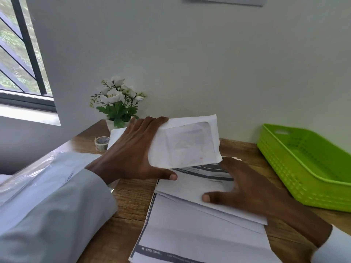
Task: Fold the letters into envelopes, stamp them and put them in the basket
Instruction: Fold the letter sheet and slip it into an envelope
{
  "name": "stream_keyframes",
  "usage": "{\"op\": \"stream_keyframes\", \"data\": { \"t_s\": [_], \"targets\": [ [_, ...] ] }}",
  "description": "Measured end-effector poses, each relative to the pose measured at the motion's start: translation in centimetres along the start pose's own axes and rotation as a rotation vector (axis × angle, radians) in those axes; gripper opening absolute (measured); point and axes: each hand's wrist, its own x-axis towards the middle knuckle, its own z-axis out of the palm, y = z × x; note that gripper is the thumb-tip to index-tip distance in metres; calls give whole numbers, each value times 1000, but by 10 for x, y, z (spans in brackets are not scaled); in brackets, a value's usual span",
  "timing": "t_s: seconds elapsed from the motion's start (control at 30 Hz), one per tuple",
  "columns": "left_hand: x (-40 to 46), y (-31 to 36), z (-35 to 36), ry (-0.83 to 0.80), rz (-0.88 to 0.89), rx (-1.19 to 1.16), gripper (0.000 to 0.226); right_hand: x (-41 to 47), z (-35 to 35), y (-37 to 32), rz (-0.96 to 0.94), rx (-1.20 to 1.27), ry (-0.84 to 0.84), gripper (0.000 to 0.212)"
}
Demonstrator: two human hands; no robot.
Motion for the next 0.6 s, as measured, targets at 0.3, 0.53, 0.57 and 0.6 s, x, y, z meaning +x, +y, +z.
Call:
{"op": "stream_keyframes", "data": {
  "t_s": [0.3, 0.53, 0.57, 0.6],
  "targets": [
    [-1, -1, 4, -10, -10, 4, 121, -13, -2, 1, 53, -51, -123, 112],
    [-3, 0, 6, -23, -21, -17, 122, -7, -4, -1, 108, 199, -44, 62],
    [-4, -1, 6, -24, -19, -20, 123, -6, -8, 0, 116, 255, -34, 48],
    [-4, -1, 7, -21, -13, -26, 123, -6, -13, 1, 131, 306, -23, 35]
  ]
}}
